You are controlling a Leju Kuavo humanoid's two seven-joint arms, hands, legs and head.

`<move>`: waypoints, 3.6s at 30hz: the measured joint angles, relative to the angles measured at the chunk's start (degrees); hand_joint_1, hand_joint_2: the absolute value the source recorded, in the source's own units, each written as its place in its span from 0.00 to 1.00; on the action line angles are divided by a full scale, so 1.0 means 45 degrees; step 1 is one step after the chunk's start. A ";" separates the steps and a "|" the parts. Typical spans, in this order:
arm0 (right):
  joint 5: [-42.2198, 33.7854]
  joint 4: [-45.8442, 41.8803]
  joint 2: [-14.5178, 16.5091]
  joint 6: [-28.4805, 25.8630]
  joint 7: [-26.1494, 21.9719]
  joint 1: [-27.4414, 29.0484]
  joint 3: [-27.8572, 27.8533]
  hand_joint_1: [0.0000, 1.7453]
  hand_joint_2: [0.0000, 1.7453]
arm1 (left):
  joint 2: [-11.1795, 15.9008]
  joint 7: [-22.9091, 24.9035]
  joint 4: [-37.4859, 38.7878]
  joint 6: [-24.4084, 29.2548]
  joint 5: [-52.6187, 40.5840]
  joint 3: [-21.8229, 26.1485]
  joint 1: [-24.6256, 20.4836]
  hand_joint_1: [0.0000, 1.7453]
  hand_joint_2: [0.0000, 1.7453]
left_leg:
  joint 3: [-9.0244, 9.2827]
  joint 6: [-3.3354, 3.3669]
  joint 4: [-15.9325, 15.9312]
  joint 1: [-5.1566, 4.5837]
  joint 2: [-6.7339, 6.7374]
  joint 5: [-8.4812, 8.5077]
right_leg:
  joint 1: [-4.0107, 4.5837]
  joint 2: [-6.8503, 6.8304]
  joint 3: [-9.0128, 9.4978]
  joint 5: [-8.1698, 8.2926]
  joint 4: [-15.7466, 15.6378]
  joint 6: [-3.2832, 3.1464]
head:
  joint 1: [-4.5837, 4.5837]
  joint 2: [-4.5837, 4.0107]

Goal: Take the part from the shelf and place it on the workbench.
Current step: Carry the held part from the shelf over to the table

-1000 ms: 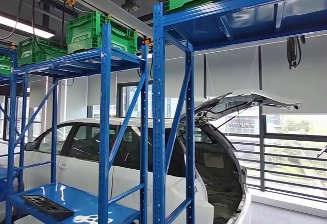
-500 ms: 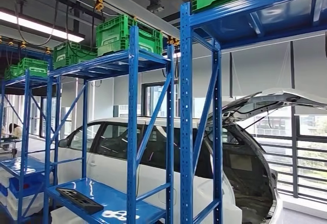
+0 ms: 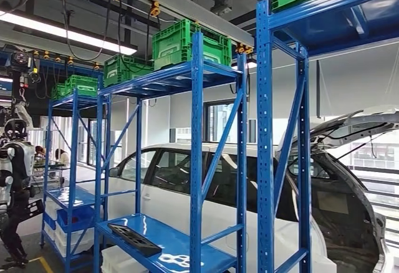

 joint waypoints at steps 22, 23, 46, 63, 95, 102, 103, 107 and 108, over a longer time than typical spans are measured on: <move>0.0269 0.0644 0.0781 0.0533 0.0707 -0.1227 0.1270 1.00 1.00 | -0.0034 -0.0023 0.0004 -0.0262 0.0279 0.0107 -0.0010 0.00 1.00 | 0.0008 0.0062 0.0004 0.0110 0.0917 -0.0035 | -0.0169 -0.0999 -0.1129 -0.1667 0.2779 0.0450 | -0.0001 -0.0002; 0.0215 0.0695 0.0783 0.0504 0.0718 -0.1270 0.1350 1.00 1.00 | -0.0032 -0.0006 0.0004 -0.0265 0.0278 0.0123 -0.0013 0.00 1.00 | 0.0008 0.0084 0.0007 0.0075 0.0808 -0.0032 | -0.0158 -0.0938 -0.1437 -0.1832 0.3425 0.0426 | -0.0001 -0.0002; -0.0252 0.1094 0.0850 0.0328 0.0719 -0.1691 0.2102 1.00 1.00 | 0.0010 0.0007 0.0013 -0.0367 -0.0470 0.0187 -0.0035 0.00 1.00 | -0.0037 -0.0317 0.0020 0.0064 0.1468 -0.0002 | 0.0024 -0.1672 0.0096 -0.0014 -0.0092 0.0126 | -0.0004 -0.0002; -0.0501 0.1467 0.1195 0.0623 0.1036 -0.2241 0.2938 1.00 1.00 | -0.0057 -0.0012 0.0025 -0.0346 -0.0284 0.0204 0.0001 0.00 1.00 | -0.0250 -0.0144 0.0015 0.0062 -0.0106 0.0202 | -0.0013 -0.0245 -0.0030 0.0101 -0.0051 -0.0034 | -0.0001 -0.0001; -0.0957 0.1792 0.1448 0.0146 0.1208 -0.2424 0.3583 1.00 1.00 | -0.0026 0.0211 0.0038 -0.0397 -0.0341 0.0335 0.0047 0.00 1.00 | -0.0367 -0.0139 0.0380 -0.0018 -0.0025 -0.0109 | -0.0020 -0.0368 -0.0032 0.0194 -0.0126 -0.0162 | -0.0016 -0.0002; -0.0986 0.1907 0.1548 0.0256 0.1247 -0.2282 0.3583 1.00 1.00 | -0.0033 0.0403 0.0038 -0.0347 -0.0414 0.0370 0.0041 0.00 1.00 | -0.1550 -0.0565 0.2896 0.0255 0.0946 -0.0956 | -0.0093 -0.1293 0.0076 0.0132 -0.0194 -0.0122 | -0.0016 -0.0002; -0.0988 0.1915 0.1570 0.0262 0.1247 -0.2281 0.3583 1.00 1.00 | -0.0029 0.0407 0.0038 -0.0347 -0.0414 0.0388 0.0047 0.00 1.00 | -0.1081 -0.0613 0.1987 0.0298 0.1124 -0.0505 | -0.0105 -0.1394 0.0114 0.0080 -0.0170 -0.0055 | -0.0016 -0.0002; -0.0996 0.1932 0.1689 0.0278 0.1295 -0.2304 0.3591 1.00 1.00 | -0.0030 0.0392 0.0038 -0.0355 -0.0409 0.0458 -0.0010 0.00 1.00 | -0.0197 -0.0374 0.0200 0.0169 0.1529 -0.0015 | -0.0024 -0.1706 0.0208 -0.0100 -0.0070 0.0263 | -0.0015 -0.0001; -0.0998 0.1940 0.1713 0.0279 0.1318 -0.2310 0.3594 1.00 1.00 | -0.0029 0.0387 0.0038 -0.0356 -0.0410 0.0481 0.0002 0.00 1.00 | -0.0215 -0.0257 0.0205 0.0154 0.1425 -0.0010 | -0.0049 -0.1779 0.0238 -0.0115 -0.0088 0.0323 | -0.0016 -0.0001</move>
